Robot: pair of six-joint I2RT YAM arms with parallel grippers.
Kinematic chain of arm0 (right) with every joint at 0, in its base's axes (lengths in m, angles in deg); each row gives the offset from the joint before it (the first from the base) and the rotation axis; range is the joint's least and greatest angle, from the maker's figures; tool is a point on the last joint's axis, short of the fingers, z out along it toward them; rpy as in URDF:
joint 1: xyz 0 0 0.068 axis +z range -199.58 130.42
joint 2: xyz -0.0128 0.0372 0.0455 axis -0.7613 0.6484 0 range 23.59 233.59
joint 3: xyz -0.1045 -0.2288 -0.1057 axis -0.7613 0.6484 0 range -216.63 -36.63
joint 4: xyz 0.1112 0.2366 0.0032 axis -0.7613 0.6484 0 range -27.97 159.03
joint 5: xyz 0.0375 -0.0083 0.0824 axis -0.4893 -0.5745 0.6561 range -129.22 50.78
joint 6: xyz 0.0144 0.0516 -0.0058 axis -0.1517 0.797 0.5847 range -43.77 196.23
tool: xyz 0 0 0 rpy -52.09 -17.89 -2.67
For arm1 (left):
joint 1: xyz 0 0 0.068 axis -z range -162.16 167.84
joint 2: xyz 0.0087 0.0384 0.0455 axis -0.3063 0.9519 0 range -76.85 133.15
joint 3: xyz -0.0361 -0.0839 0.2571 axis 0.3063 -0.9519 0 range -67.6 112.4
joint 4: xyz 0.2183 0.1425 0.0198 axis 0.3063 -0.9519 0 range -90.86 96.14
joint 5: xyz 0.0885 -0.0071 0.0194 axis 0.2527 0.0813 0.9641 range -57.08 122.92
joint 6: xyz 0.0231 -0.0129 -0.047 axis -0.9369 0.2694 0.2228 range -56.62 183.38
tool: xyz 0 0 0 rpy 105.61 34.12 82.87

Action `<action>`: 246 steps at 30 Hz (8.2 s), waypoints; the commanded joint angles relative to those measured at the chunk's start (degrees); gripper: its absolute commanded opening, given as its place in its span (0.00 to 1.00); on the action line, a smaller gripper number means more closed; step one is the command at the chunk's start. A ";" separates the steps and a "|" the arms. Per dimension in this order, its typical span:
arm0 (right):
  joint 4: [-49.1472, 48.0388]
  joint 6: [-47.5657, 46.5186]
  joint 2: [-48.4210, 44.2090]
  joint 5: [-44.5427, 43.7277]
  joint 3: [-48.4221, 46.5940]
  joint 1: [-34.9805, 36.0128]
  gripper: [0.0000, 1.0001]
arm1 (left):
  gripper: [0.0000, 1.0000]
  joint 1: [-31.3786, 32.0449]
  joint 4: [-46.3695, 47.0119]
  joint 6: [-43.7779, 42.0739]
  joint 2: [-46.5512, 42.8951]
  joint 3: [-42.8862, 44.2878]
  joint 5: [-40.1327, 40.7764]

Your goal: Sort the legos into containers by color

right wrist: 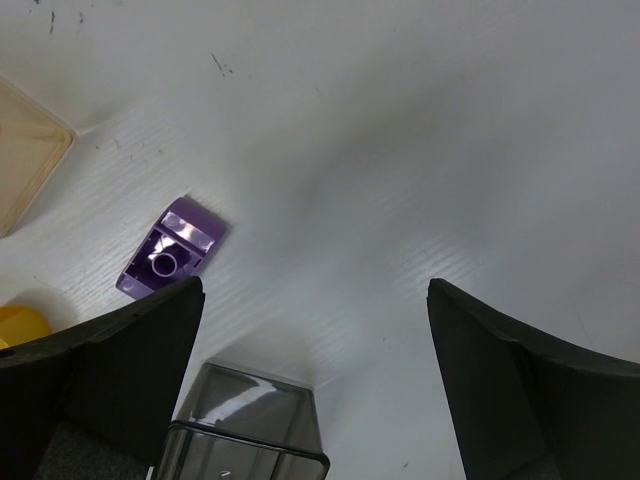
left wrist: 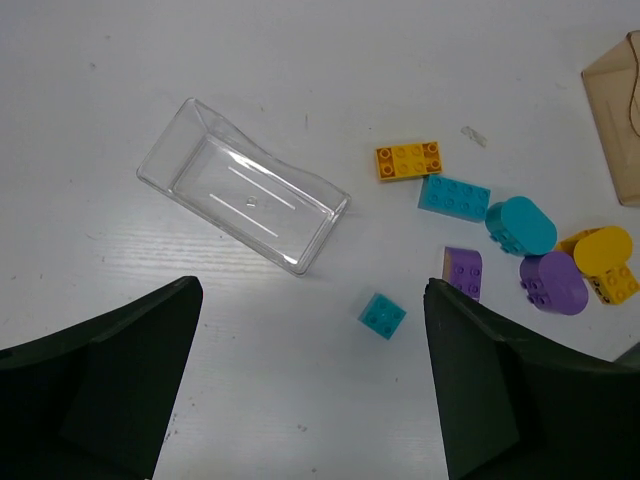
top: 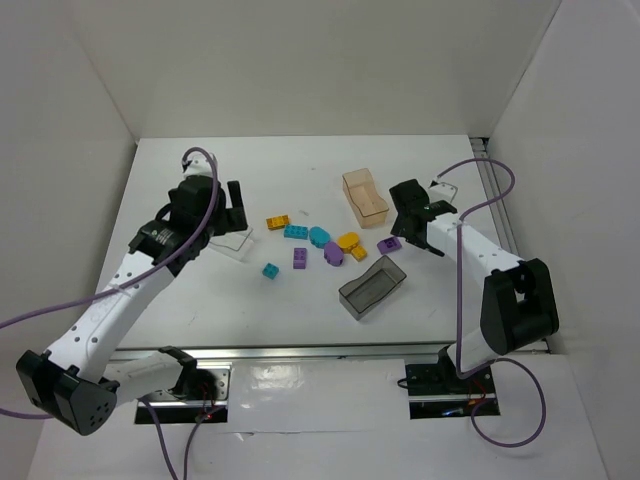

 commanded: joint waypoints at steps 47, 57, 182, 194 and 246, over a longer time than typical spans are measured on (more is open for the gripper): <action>-10.55 20.29 20.46 9.57 -7.16 0.55 0.64 | 1.00 0.31 -2.35 1.03 3.95 -0.89 -1.66; -5.36 19.06 11.44 0.78 -8.83 2.92 0.32 | 1.00 0.31 -2.35 1.03 3.95 -0.89 -1.66; -20.04 -23.30 9.91 13.34 -7.78 12.60 0.49 | 0.95 15.69 -7.35 13.68 27.50 5.87 -5.61; -20.39 -19.53 2.90 17.65 -6.03 13.28 0.86 | 0.86 16.58 -8.59 15.36 31.65 9.92 -2.98; -21.01 -10.65 10.40 9.92 -11.06 31.14 0.35 | 0.87 2.67 -7.00 2.97 16.59 -0.54 -13.43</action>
